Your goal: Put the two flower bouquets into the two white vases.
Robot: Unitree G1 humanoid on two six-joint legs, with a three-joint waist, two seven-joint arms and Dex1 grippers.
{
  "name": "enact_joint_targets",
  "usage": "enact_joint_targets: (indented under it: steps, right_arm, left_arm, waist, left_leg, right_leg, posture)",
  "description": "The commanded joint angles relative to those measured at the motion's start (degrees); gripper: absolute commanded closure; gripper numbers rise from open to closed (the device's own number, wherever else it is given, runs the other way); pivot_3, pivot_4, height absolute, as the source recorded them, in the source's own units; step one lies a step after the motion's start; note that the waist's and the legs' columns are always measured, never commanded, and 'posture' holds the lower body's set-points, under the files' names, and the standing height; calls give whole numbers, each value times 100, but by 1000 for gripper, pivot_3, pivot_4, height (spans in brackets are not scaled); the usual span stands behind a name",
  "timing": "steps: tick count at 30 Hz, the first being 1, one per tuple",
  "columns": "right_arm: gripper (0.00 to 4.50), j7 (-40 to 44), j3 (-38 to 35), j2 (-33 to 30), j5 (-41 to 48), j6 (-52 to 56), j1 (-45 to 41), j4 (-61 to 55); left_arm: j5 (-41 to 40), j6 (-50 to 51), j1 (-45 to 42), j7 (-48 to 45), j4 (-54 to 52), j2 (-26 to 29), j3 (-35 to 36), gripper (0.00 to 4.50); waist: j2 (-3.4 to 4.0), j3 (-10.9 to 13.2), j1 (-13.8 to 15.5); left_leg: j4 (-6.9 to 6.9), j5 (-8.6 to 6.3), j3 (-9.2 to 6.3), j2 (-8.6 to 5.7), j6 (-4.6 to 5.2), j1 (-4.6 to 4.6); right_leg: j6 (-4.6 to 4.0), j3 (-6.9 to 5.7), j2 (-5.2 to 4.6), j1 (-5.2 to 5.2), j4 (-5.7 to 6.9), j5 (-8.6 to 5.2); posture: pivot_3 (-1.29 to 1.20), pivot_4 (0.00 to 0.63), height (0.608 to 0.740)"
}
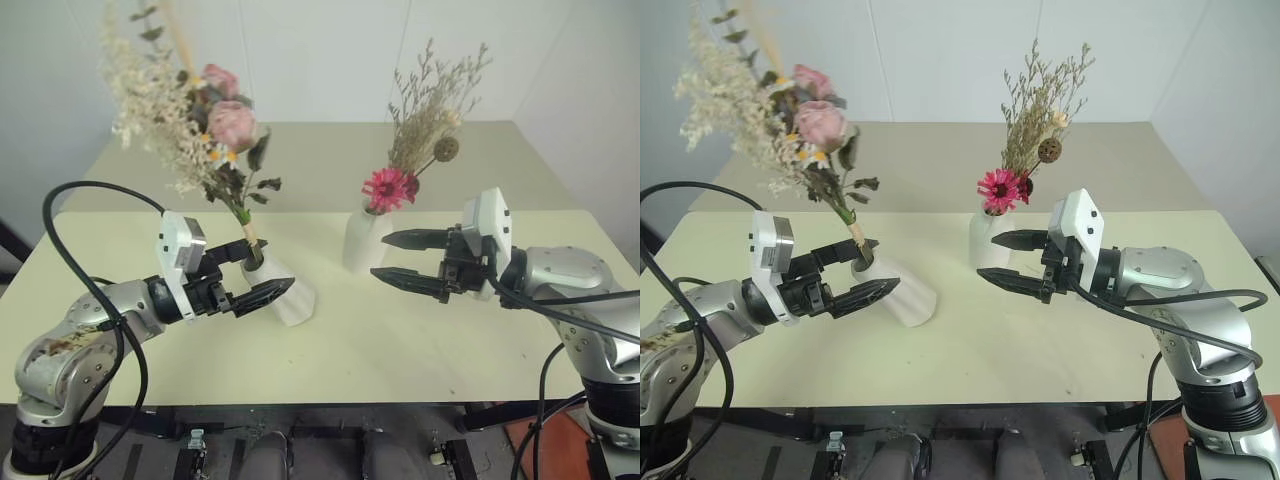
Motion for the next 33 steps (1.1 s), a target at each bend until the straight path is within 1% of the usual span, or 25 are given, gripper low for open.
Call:
enact_joint_targets:
  steps: [1,13,15,21,23,26,33]
  right_arm:
    - [1361,69,-8,27,31,-54,-132,-5]
    - [1361,69,-31,21,50,-10,-125,-11]
    - [1361,70,-36,18,53,-6,-122,1]
    - [1361,74,-18,53,67,-11,-136,40]
    - [1361,45,-21,90,84,-7,-145,35]
    - [1361,-3,-53,121,113,20,-116,-11]
    - [1361,-89,-116,77,188,76,-13,-123]
  left_arm:
    - [-27,-56,-60,105,-105,-14,-26,13]
    - [187,-300,-233,16,127,-69,-362,13]
    - [251,-366,-371,-68,217,-64,-484,13]
    - [387,-420,-1147,-429,607,-191,-968,13]
    - [436,-430,-1245,-525,666,-191,-1056,13]
    - [482,-438,-1247,-629,726,-165,-1083,13]
    - [501,-381,-1180,-677,687,-143,-991,13]
  waist:
    - [0,0,-10]
    - [0,0,-17]
    - [0,0,-18]
    - [0,0,-15]
    - [0,0,-19]
    - [0,0,-61]
    - [0,0,-29]
  left_leg:
    - [0,0,1,0,0,0]
    - [-1,0,2,0,0,0]
    - [-1,0,2,0,0,-1]
    - [-1,0,2,-1,0,-5]
    - [-1,0,1,-1,0,-7]
    - [-3,-1,3,-1,2,-8]
    - [-2,-1,2,-1,2,-8]
  right_leg:
    - [0,1,0,0,-2,0]
    - [0,1,1,-2,-2,0]
    - [0,1,1,-2,-2,0]
    - [0,0,1,-2,-5,0]
    - [0,-1,1,-4,-9,0]
    - [0,4,1,-7,-10,0]
    - [0,2,1,-5,-11,0]
  posture:
    - [0,150,740]
    - [0,150,740]
    - [0,150,740]
    - [0,150,740]
    - [0,150,740]
    - [0,150,740]
    - [0,150,740]
